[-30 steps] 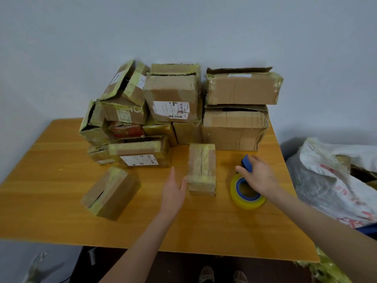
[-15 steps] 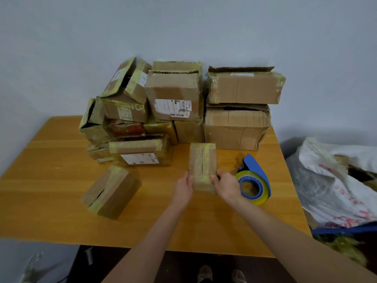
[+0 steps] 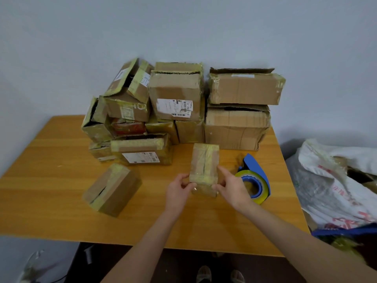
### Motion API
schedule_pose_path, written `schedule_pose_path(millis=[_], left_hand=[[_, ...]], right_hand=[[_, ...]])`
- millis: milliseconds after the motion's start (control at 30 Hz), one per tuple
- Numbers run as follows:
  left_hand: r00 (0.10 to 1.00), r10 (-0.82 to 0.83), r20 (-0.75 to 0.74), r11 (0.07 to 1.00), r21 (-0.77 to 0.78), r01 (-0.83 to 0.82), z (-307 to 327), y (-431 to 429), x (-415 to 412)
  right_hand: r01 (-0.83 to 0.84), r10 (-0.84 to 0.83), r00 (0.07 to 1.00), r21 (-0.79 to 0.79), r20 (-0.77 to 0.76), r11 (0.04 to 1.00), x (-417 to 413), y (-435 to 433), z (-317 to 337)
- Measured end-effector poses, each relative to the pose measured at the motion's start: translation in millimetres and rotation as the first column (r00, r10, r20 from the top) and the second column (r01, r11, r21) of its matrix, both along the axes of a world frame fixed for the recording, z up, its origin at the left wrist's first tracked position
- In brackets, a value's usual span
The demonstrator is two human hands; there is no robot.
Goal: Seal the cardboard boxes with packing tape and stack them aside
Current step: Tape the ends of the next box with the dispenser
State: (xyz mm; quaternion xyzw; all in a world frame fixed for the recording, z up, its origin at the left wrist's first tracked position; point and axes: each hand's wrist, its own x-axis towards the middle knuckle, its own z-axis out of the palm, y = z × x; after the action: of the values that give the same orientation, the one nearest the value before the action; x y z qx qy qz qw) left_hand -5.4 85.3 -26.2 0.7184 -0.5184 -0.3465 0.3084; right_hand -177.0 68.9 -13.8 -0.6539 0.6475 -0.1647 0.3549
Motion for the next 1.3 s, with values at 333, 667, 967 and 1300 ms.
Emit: schedule_pose_path(millis=[333,667,967,1300], left_hand=[[0.885,-0.150,0.441,0.987,0.020,0.158,-2.2,-8.6,4.5],[0.901,-0.267,0.341,0.955,-0.033,0.295,-12.1,-16.6,6.9],[0.894,-0.260,0.364,0.963,0.029,0.267,-11.5,-16.7,3.9],[0.921,-0.244,0.305,0.960,-0.056,0.273,-0.8,-20.0,2.3]], right_hand=[[-0.223,0.178,0.907,-0.076,-0.382,0.972,2.3,-6.2,1.2],[-0.272,0.264,0.938,-0.005,-0.225,0.962,-2.5,-20.0,-9.6],[-0.341,0.319,0.899,-0.024,-0.301,0.940,-17.1,-21.4,3.3],[-0.156,0.126,0.954,-0.091,-0.271,0.984,2.3,-20.3,5.0]])
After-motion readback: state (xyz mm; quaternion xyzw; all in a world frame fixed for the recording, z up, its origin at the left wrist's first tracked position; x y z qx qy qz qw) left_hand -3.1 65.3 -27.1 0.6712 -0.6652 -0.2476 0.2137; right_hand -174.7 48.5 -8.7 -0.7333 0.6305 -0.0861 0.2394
